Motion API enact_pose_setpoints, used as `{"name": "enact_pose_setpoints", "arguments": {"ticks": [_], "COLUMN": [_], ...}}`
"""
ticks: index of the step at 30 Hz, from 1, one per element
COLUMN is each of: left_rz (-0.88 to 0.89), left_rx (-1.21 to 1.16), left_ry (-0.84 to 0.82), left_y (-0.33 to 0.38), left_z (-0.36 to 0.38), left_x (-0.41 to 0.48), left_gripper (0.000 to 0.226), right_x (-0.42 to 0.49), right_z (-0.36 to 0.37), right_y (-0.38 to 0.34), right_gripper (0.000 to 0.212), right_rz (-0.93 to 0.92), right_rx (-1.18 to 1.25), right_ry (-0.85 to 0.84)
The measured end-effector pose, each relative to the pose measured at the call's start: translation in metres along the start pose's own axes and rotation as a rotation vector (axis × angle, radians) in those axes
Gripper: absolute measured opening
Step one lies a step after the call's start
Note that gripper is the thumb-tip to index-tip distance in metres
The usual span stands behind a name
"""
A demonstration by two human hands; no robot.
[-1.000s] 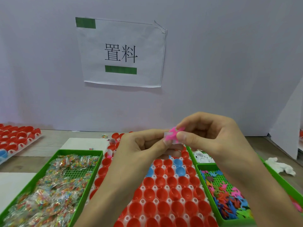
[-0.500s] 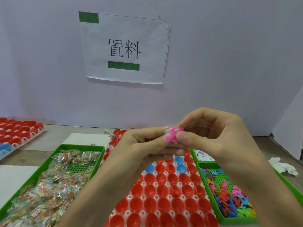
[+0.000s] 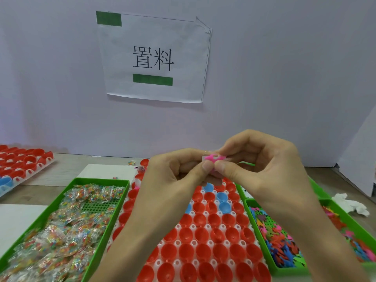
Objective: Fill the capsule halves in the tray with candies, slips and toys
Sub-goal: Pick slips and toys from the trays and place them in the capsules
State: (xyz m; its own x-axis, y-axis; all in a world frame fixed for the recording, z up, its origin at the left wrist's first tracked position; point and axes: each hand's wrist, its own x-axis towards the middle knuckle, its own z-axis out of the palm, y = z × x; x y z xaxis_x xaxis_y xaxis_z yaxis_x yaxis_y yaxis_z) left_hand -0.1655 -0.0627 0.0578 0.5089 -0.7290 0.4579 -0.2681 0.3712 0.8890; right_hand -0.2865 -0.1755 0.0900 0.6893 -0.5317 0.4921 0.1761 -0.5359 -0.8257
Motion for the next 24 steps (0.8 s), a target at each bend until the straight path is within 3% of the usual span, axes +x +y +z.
{"name": "enact_pose_setpoints", "arguments": {"ticks": [6, 14, 19, 24], "left_rz": [0.079, 0.021, -0.119, -0.055], "left_rx": [0.028, 0.037, -0.020, 0.156], "left_ry": [0.073, 0.084, -0.085, -0.017], "left_y": [0.004, 0.005, 0.014, 0.017], "left_z": [-0.001, 0.000, -0.018, -0.030], "left_x": [0.000, -0.001, 0.003, 0.004], "left_gripper": [0.015, 0.015, 0.024, 0.008], "right_x": [-0.001, -0.002, -0.002, -0.003], "right_z": [0.004, 0.017, 0.016, 0.022], "right_y": [-0.003, 0.002, 0.003, 0.005], "right_gripper": [0.019, 0.006, 0.012, 0.011], "right_rz": [0.036, -0.017, 0.019, 0.040], "right_rx": [0.095, 0.070, 0.154, 0.171], "right_ry": [0.007, 0.090, 0.054, 0.051]}}
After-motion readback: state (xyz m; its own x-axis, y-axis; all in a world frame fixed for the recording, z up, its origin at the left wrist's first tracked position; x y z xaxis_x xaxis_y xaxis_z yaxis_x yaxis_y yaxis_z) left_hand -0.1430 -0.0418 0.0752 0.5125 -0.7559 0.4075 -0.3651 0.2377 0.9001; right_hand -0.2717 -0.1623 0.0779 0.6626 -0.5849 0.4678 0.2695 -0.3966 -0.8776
